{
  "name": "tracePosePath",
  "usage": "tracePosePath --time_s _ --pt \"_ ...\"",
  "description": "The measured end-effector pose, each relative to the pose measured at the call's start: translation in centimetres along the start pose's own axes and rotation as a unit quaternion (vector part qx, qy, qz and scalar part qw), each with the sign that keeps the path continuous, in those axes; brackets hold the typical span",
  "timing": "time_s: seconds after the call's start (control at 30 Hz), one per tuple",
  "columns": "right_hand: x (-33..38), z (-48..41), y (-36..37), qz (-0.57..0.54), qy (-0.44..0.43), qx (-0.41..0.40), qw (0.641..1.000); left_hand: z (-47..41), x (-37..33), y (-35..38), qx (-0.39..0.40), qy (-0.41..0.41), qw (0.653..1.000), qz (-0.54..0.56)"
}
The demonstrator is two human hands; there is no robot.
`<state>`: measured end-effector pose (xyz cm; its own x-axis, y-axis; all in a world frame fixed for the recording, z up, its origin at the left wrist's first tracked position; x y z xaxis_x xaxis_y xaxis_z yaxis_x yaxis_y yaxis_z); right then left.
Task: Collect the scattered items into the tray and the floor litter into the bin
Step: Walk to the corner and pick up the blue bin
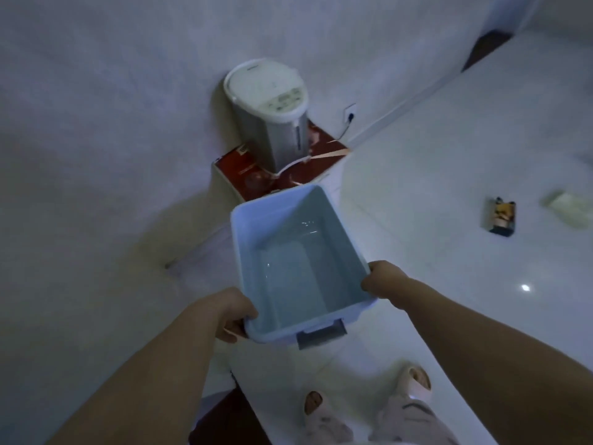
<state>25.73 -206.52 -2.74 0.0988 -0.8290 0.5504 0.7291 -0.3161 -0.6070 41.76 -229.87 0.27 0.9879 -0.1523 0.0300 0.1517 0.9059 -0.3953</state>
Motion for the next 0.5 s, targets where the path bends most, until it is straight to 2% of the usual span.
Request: tracePosePath --time_s 0.23,0.37,0.5 --pt "-13.8 8.2 -7.4 -0.139 0.101 -0.09 0.981 6.9 -12.2 9.7 -0.019 0.074 0.979 -0.187" --pt "-23.2 13.7 -11.5 -0.188 0.141 -0.161 0.959 11.3 -18.6 18.7 -0.03 0.121 0.959 -0.253" --pt "-32.1 19.3 -15.4 -0.202 0.18 -0.2 0.942 15.9 -23.4 28.5 -0.043 0.149 0.938 -0.31"
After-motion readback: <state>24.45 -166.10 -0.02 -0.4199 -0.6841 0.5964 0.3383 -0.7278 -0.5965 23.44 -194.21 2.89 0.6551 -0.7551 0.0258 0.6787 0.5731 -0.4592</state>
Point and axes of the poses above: each hand's wrist, its own z-axis away from the middle knuckle, its own y-axis out of the palm, x = y × z, the point moved 2 cm from there along -z, towards the middle knuckle, and after that the axes turned 13 degrees about -y, right-handed, at the moved point
